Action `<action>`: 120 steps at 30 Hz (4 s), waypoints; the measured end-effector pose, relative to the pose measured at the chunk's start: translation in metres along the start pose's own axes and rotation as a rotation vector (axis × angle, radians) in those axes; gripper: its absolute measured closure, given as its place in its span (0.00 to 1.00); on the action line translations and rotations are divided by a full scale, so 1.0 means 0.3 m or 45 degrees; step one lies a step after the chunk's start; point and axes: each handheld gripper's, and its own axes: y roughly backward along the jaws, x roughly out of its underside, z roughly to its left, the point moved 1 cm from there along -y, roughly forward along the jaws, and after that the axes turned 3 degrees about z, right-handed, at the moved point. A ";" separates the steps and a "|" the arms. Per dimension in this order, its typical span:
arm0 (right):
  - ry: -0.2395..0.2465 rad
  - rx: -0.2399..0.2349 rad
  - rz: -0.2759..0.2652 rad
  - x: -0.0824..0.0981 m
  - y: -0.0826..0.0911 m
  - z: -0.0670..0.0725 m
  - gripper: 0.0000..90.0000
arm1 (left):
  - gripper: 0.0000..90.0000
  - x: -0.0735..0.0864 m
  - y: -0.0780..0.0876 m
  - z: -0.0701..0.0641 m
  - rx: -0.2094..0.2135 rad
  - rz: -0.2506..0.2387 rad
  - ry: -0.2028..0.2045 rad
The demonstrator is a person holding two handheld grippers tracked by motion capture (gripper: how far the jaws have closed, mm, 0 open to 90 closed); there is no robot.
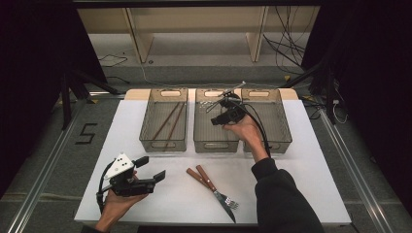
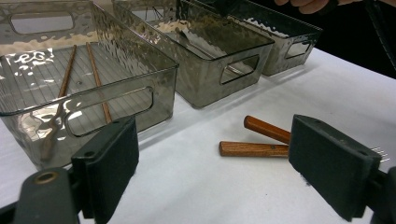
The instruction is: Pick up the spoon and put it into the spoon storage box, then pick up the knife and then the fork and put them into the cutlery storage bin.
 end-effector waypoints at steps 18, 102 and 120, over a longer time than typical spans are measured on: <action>0.097 -0.074 -0.123 0.101 0.133 0.115 0.38 | 0.18 0.001 -0.004 -0.001 -0.005 0.001 0.003; 0.223 -0.193 0.106 0.444 0.027 0.329 0.26 | 0.18 -0.003 -0.008 0.002 -0.001 -0.004 0.011; 0.223 -0.190 0.195 0.469 -0.025 0.343 0.40 | 0.18 -0.003 -0.009 -0.003 -0.004 -0.002 0.006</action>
